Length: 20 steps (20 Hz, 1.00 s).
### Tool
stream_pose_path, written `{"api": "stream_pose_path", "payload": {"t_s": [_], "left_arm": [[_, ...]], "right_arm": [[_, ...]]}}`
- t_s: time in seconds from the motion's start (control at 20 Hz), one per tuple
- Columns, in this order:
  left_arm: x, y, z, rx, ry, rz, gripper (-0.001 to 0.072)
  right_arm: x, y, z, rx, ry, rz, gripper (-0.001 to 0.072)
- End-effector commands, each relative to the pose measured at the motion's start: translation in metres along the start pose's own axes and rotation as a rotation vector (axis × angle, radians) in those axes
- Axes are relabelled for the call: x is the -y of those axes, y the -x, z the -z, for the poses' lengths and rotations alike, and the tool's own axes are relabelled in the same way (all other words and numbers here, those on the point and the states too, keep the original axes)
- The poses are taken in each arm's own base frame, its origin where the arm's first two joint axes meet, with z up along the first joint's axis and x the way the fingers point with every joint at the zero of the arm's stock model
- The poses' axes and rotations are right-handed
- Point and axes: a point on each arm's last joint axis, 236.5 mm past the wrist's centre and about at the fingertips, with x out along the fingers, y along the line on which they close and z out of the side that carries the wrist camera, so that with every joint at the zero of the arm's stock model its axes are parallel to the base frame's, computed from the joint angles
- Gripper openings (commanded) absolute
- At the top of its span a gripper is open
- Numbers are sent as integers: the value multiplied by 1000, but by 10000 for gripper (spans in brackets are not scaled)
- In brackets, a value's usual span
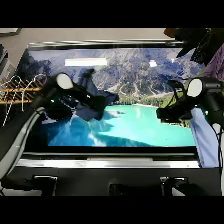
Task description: Fold the clothes and pants, and hang the long-sleeved shirts on hangers.
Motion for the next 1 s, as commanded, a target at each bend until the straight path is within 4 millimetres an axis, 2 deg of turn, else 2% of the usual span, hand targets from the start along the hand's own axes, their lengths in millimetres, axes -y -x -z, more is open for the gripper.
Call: {"api": "stream_pose_path", "payload": {"t_s": [0.0,0.15,0.25,0.3,0.35,0.4,0.45,0.5,0.65,0.7,0.85,0.95], "left_arm": [[77,-61,55,-106,-30,32,12],[98,-108,89,-172,-40,18,13],[100,-121,99,-193,-53,13,16],[100,-120,98,-192,-53,13,64],[99,-115,93,-180,-49,17,211],[97,-105,86,-163,-42,21,391],[94,-92,76,-140,-36,25,533],[88,-74,66,-116,-33,23,576],[46,3,35,-13,-32,-74,576],[27,35,26,32,-30,-126,576],[-25,127,17,163,10,-274,574],[-50,181,17,257,60,-336,573]], "right_arm": [[42,23,30,-44,17,179,257],[42,37,37,-4,20,178,253],[42,43,40,16,19,176,249],[42,45,40,25,19,175,249],[42,45,40,27,19,174,249],[41,45,39,30,19,170,249],[39,45,36,42,21,162,249],[33,45,29,74,-10,137,250],[-8,48,-7,227,-162,-58,262],[-26,55,-25,295,-229,-154,309],[-73,91,-80,475,-415,-461,319],[-82,102,-97,459,-450,-605,321]]}}
